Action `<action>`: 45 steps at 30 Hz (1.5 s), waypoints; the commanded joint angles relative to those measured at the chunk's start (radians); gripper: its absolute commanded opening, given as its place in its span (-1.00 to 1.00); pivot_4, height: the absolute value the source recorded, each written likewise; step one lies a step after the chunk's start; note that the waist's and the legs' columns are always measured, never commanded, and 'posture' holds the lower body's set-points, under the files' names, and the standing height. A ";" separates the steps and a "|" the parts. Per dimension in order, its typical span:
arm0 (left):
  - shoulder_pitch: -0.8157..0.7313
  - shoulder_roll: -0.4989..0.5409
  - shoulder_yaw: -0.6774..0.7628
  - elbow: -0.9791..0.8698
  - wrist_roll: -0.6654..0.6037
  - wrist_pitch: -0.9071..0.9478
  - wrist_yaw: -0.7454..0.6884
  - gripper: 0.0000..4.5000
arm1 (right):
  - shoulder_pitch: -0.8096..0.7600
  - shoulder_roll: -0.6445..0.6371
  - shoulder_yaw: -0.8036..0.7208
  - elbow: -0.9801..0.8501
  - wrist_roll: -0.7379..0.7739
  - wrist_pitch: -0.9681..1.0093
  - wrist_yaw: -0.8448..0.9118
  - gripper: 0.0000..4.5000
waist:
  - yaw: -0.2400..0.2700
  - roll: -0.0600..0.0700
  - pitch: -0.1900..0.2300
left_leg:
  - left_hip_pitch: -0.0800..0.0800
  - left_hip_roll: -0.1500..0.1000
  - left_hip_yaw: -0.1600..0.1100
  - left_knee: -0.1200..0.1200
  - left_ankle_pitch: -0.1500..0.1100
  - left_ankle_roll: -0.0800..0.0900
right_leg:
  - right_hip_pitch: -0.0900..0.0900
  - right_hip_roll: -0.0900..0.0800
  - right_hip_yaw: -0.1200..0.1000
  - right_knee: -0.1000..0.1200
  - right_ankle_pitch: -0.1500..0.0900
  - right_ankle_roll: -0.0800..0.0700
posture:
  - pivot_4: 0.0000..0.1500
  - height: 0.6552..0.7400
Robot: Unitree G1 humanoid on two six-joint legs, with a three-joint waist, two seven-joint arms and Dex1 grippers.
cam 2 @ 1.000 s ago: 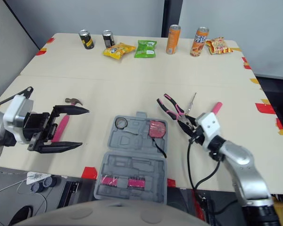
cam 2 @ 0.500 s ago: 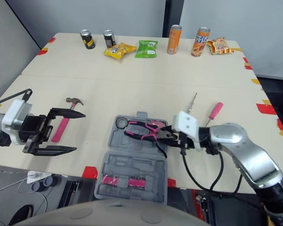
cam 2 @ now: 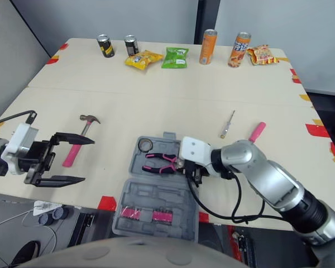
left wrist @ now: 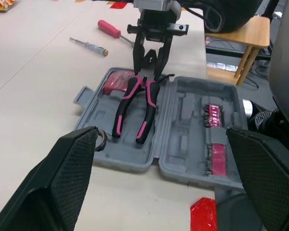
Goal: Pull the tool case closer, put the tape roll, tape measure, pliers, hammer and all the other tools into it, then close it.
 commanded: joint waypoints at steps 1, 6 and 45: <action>0.005 0.022 0.018 0.012 -0.001 -0.024 -0.048 1.00 | -0.051 0.014 0.038 -0.031 -0.031 0.039 -0.011 -0.55 | 0.001 0.000 0.000 | 0.000 0.000 0.000 0.000 0.000 0.000 | 0.000 0.000 0.000 0.001 0.000 0.000 | 1.00 1.00; 0.004 0.039 0.023 0.025 0.000 -0.030 -0.049 1.00 | -0.097 0.056 0.089 -0.019 -0.060 0.065 -0.033 -0.55 | 0.004 0.000 0.000 | 0.000 0.000 0.001 0.000 0.000 0.000 | -0.001 0.000 0.001 0.001 0.000 0.000 | 1.00 1.00; 0.014 0.031 0.016 0.023 -0.004 -0.043 -0.023 1.00 | 0.012 0.271 -0.041 0.213 -0.007 -0.299 -0.016 -0.04 | 0.005 -0.001 -0.001 | 0.000 0.001 0.002 0.002 0.000 -0.002 | -0.002 0.001 0.002 0.005 0.000 -0.001 | 1.00 1.00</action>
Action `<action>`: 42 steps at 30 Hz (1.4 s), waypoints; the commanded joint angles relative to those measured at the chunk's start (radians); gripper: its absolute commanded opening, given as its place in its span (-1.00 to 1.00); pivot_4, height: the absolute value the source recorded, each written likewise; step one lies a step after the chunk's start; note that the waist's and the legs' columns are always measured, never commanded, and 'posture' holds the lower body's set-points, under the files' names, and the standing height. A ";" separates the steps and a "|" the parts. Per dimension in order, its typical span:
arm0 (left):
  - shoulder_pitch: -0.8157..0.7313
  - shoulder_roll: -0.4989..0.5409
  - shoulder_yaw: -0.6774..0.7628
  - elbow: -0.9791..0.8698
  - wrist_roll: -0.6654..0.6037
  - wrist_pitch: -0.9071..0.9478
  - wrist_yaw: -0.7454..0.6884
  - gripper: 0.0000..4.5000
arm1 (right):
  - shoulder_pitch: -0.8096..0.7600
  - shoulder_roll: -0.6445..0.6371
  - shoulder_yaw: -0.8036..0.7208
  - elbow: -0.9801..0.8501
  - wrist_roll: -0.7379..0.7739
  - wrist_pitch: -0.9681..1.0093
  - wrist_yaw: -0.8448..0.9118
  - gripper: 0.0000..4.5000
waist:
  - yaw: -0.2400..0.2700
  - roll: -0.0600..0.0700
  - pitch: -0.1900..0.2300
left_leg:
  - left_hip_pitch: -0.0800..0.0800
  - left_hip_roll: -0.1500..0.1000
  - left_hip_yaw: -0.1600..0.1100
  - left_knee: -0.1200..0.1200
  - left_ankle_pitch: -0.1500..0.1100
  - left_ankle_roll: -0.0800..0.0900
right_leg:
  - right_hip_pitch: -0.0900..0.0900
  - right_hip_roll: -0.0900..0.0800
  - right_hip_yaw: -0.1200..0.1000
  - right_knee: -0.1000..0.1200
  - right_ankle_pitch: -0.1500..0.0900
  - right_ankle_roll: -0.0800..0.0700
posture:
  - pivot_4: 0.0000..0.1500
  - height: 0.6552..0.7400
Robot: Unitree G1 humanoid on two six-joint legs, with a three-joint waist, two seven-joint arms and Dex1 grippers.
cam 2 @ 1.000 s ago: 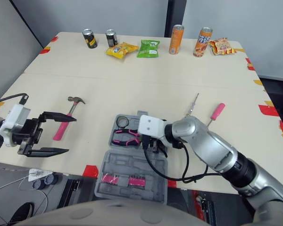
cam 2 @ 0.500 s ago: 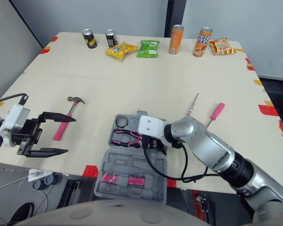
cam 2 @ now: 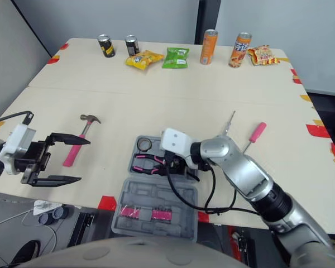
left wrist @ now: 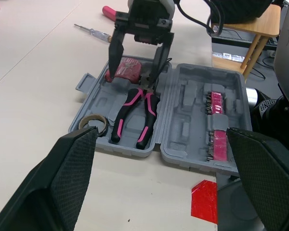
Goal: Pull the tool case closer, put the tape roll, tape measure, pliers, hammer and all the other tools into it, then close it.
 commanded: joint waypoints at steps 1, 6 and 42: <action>-0.002 -0.004 0.016 -0.014 -0.012 -0.006 -0.020 1.00 | 0.038 0.025 -0.042 0.055 0.020 -0.134 0.018 -0.19 | 0.000 0.000 0.000 | 0.000 0.000 0.000 0.000 0.000 0.000 | 0.000 0.000 0.000 0.000 0.000 0.000 | 1.00 1.00; -0.003 -0.008 0.020 -0.014 -0.015 -0.004 -0.018 1.00 | 0.063 0.042 -0.040 0.157 0.003 -0.244 0.031 -0.93 | -0.007 0.000 0.000 | 0.000 0.000 0.000 0.000 0.000 0.000 | 0.000 0.000 0.000 0.000 0.000 0.000 | 1.00 1.00; 0.003 -0.022 0.024 -0.021 -0.022 0.016 0.004 1.00 | 0.019 0.026 0.177 0.729 -0.317 -0.482 0.064 -0.97 | -0.041 0.000 -0.068 | 0.024 0.000 0.000 -0.010 -0.001 0.001 | 0.026 -0.001 -0.002 -0.012 -0.001 -0.002 | 1.00 1.00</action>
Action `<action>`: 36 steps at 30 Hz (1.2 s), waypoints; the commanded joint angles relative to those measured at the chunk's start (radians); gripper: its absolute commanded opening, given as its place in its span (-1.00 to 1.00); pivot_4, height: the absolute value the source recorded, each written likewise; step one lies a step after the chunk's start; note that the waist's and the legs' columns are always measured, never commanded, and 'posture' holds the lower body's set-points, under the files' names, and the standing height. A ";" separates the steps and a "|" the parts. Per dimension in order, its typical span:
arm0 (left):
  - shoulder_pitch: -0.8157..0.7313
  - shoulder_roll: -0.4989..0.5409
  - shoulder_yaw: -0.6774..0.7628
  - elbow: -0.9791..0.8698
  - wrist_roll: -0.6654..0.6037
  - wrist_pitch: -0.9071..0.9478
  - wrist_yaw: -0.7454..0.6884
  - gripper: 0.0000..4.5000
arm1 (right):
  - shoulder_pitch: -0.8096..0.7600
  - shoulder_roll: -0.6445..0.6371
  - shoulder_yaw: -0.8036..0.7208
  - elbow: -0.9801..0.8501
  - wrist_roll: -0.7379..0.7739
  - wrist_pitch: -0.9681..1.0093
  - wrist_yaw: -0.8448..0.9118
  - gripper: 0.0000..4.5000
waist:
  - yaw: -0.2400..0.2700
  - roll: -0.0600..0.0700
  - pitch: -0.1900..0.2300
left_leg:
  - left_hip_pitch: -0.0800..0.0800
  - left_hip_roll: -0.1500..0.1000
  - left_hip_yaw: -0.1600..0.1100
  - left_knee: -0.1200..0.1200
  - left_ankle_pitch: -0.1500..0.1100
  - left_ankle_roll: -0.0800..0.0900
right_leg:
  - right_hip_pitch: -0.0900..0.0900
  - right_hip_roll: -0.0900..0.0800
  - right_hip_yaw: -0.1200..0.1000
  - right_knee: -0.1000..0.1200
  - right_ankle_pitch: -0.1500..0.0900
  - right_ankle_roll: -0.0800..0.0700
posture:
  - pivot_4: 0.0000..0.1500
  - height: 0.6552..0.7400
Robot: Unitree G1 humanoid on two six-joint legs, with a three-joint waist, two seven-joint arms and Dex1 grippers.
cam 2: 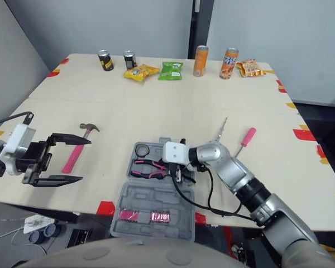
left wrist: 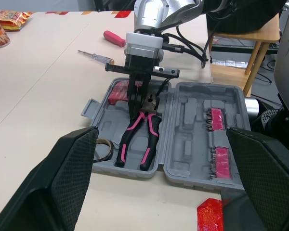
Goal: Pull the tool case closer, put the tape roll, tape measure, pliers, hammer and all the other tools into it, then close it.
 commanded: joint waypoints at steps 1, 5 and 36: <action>0.007 -0.007 0.022 -0.018 -0.007 -0.001 0.001 1.00 | 0.081 -0.025 0.022 0.179 -0.099 0.052 -0.043 -0.97 | 0.000 0.000 -0.001 | 0.000 0.000 0.000 0.000 0.000 0.000 | 0.000 0.000 0.000 0.000 0.000 0.000 | 1.00 1.00; 0.013 -0.027 0.016 0.003 0.028 -0.021 0.035 1.00 | 0.116 0.008 -0.088 0.085 0.002 -0.025 -0.065 -0.97 | -0.001 0.000 0.001 | -0.002 0.000 0.000 0.000 0.000 0.000 | -0.002 0.000 0.000 0.000 0.000 0.000 | 1.00 1.00; -0.014 -0.159 0.390 0.912 0.122 -0.153 0.513 1.00 | 0.661 -0.097 -1.290 0.262 0.597 -0.140 -0.063 0.01 | 0.003 -0.006 0.050 | -0.022 -0.001 -0.003 0.000 0.000 0.003 | -0.020 0.000 -0.002 -0.004 0.001 0.001 | 1.00 1.00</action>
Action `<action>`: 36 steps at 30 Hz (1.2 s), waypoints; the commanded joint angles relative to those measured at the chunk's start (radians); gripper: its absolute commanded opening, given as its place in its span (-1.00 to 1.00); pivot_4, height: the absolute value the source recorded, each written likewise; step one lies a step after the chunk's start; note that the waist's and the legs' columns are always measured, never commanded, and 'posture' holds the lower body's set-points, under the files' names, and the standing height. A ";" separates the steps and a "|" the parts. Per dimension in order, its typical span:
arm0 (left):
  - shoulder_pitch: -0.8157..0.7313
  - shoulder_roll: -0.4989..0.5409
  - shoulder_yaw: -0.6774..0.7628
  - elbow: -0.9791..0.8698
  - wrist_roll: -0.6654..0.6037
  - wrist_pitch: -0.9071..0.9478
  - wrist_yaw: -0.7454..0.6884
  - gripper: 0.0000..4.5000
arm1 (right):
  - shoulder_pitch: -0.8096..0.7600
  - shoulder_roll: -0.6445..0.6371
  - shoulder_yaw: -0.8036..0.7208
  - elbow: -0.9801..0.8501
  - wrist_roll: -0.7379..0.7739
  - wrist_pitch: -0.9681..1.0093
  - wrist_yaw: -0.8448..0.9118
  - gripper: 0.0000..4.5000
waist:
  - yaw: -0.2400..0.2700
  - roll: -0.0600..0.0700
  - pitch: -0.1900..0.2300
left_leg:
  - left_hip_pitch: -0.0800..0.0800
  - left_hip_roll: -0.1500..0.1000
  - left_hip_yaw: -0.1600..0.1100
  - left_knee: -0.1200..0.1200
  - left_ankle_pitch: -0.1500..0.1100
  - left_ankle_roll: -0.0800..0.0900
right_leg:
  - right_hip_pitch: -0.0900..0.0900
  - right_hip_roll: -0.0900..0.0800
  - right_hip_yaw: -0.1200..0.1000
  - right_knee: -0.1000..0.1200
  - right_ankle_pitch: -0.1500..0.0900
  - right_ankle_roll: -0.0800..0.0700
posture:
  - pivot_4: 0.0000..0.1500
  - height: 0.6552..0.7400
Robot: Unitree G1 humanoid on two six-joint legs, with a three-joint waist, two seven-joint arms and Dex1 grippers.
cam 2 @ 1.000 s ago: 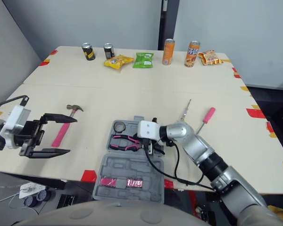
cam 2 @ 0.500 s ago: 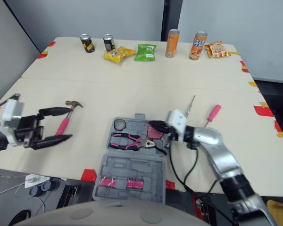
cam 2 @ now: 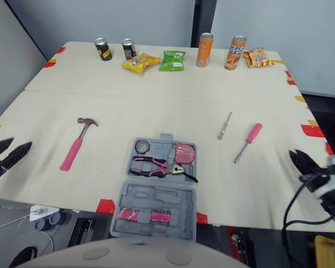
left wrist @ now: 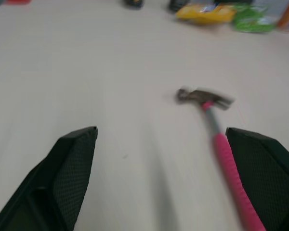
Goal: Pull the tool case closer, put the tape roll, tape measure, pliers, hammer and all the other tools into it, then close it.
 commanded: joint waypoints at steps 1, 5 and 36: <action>-0.026 0.035 0.024 0.077 0.025 -0.061 0.023 1.00 | 0.002 -0.014 -0.050 0.058 0.009 -0.036 0.016 0.16 | -0.001 0.000 0.001 | 0.000 0.000 0.000 0.000 0.000 0.001 | 0.000 0.000 -0.001 0.000 0.000 0.000 | 1.00 1.00; -0.023 0.037 0.022 0.117 0.038 -0.093 0.020 1.00 | 0.002 -0.022 -0.052 0.115 -0.001 -0.060 0.028 0.79 | 0.001 0.001 0.001 | 0.001 0.002 -0.001 0.001 -0.002 0.010 | 0.001 -0.002 -0.002 0.001 0.000 -0.001 | 1.00 1.00; 0.036 -0.013 -0.541 -0.498 0.229 -0.248 -0.355 0.49 | 0.026 -0.156 0.482 -0.302 -0.264 -0.186 0.434 0.32 | 0.002 0.003 0.012 | -0.001 0.001 -0.001 0.002 -0.002 0.015 | 0.000 -0.004 -0.003 0.004 0.000 -0.001 | 1.00 1.00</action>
